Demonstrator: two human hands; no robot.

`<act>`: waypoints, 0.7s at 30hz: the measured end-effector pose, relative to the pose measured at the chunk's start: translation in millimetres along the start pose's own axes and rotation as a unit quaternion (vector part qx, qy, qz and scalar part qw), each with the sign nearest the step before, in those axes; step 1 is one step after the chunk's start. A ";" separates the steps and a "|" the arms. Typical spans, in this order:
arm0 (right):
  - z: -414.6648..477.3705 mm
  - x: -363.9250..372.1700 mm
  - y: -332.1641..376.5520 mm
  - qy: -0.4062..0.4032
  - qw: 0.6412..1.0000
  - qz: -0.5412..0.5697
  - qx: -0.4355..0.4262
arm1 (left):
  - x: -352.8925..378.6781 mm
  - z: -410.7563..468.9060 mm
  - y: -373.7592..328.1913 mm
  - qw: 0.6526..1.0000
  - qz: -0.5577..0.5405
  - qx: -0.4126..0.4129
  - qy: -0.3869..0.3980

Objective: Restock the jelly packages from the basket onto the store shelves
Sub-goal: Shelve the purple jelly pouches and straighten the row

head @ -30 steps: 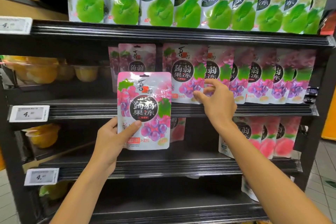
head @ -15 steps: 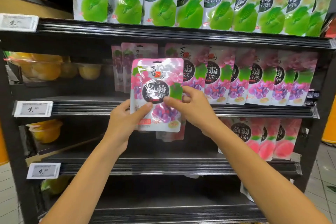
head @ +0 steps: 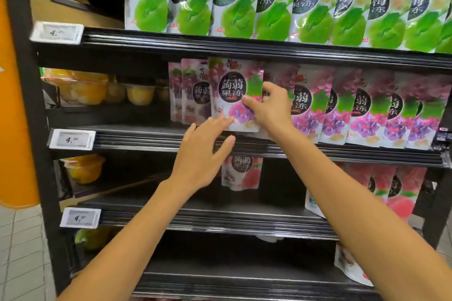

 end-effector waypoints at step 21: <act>-26.2 -23.1 -24.5 -0.035 0.989 -0.115 -0.080 | 28.0 -5.0 12.3 0.995 0.098 -0.012 -0.002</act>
Point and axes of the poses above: each hand's wrist, its own z-axis towards the middle knuckle, its own x-axis out of the palm, y = z × x, the point moved 8 cm from there along z, towards the middle knuckle, and after that the axes turned 2 degrees about z, right-handed, at the moved point
